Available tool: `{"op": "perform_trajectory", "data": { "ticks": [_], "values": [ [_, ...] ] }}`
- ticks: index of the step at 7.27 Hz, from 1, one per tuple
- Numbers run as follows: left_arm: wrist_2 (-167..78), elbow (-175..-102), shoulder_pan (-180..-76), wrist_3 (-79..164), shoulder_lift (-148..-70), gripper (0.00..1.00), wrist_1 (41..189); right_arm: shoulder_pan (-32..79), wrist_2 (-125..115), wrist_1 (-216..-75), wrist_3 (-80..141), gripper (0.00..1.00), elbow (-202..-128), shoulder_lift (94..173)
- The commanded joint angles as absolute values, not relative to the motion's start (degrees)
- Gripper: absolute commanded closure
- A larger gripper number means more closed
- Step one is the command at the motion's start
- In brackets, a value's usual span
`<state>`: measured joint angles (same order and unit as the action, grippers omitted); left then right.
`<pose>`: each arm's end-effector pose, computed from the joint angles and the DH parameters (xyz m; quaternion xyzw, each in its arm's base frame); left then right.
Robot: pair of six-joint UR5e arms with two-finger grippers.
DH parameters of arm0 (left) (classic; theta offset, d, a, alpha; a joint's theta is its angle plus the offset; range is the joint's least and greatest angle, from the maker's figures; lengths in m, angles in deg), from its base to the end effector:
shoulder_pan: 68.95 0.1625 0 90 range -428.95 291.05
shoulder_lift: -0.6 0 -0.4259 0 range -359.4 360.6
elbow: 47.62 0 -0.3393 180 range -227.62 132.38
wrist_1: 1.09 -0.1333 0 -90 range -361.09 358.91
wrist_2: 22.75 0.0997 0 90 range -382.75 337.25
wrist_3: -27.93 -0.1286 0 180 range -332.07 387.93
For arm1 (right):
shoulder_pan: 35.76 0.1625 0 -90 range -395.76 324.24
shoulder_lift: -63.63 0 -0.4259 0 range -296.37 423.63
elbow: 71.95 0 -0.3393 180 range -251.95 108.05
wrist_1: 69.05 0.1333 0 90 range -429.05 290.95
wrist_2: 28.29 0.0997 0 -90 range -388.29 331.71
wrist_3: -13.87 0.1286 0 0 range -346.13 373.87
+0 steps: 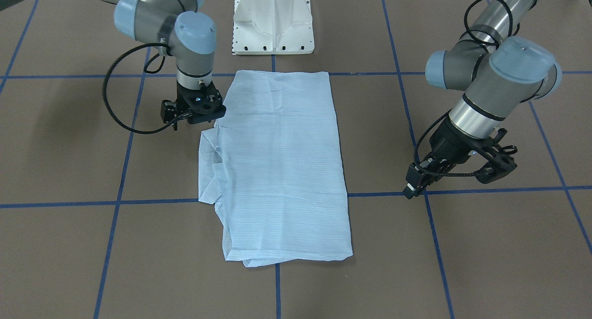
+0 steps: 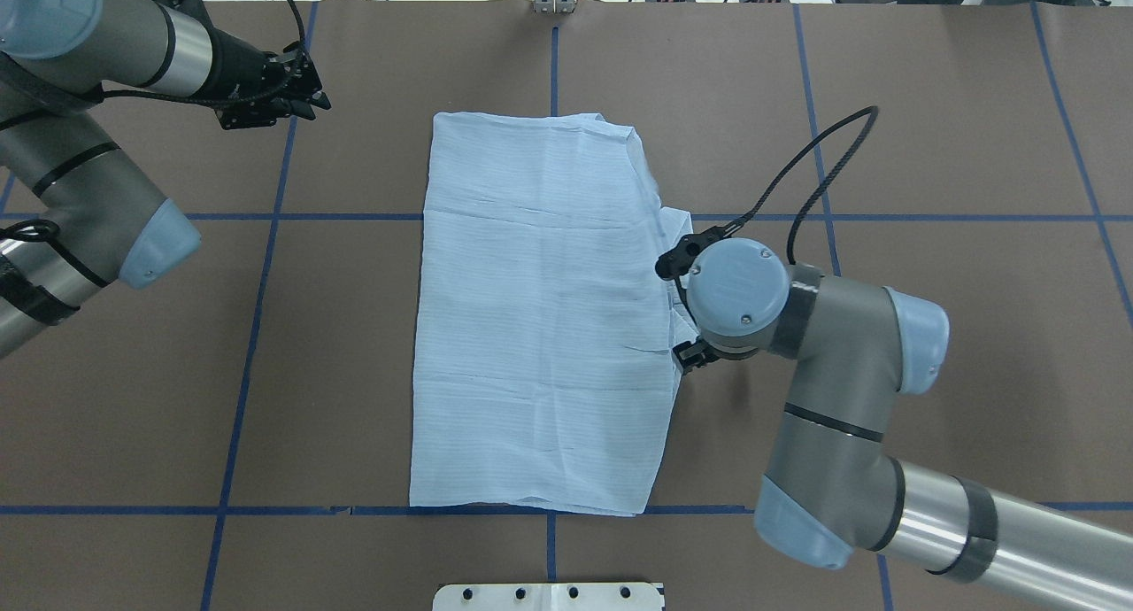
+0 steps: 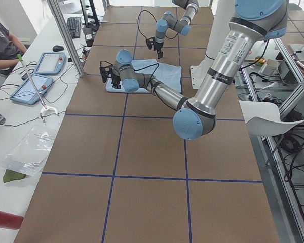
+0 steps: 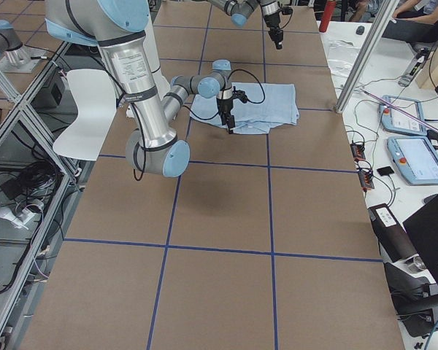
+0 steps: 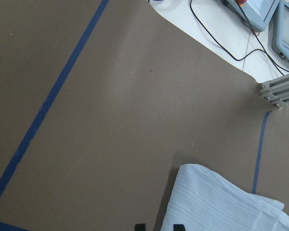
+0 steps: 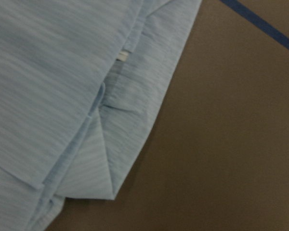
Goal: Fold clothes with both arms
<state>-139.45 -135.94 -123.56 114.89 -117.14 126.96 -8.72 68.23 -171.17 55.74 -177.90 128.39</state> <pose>0.3148 -0.5736 0.3509 0.0775 0.5468 -0.2484 0.7958 -0.4681 -0.3722 0.3875 0.1092 -0.2321 -0.1909 0.9475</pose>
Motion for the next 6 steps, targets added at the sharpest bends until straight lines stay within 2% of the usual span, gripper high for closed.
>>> {"op": "perform_trajectory", "data": {
  "ticks": [1, 2, 6],
  "values": [
    [-139.47, -136.21, -123.61, 114.85, -117.17, 0.68, 126.88, -7.46, 68.47, -174.32, 54.73, 0.0, -181.1, 130.43],
    [-139.47, -136.91, -123.61, 114.85, -117.17, 0.68, 126.0, -7.46, 68.82, -175.04, 56.57, 0.0, -182.59, 129.99],
    [-139.47, -139.64, -123.61, 114.76, -117.17, 0.68, 122.39, -14.56, 70.15, -172.51, 102.51, 0.0, -185.14, 126.39]
  ]
}}
